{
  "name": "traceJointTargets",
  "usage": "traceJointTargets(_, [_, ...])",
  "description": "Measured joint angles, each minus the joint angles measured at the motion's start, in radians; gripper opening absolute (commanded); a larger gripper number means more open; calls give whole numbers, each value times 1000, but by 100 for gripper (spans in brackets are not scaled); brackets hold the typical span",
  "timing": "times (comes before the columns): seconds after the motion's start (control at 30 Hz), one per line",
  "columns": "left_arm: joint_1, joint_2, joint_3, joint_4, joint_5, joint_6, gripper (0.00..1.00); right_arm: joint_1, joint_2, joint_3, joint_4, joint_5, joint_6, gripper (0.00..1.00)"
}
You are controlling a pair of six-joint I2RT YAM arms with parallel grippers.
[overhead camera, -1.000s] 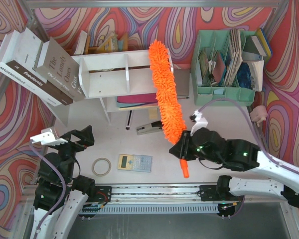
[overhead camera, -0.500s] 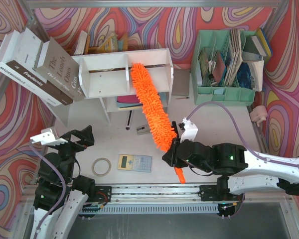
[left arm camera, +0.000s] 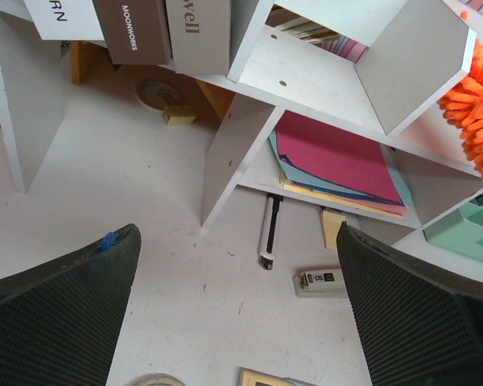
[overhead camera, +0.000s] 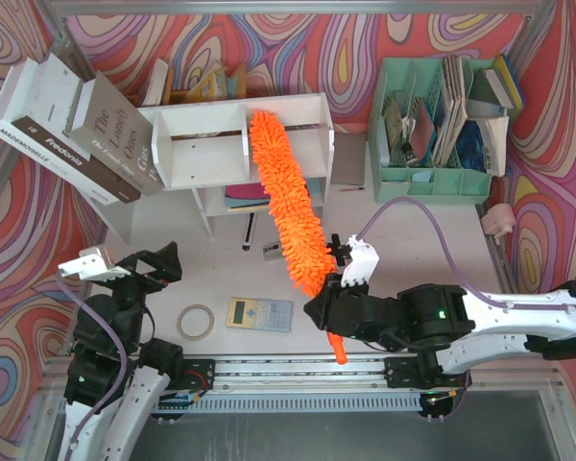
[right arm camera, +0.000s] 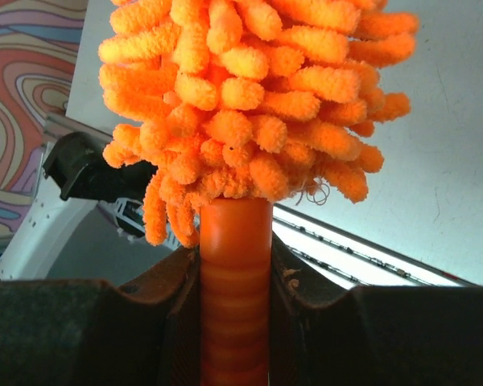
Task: Dust the bookshelf with a duster
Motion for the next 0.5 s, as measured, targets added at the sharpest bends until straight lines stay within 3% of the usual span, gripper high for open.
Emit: traceJointTargets(0.5, [0, 0, 0, 0, 0, 0, 98, 0, 42, 52, -23, 55, -4, 0])
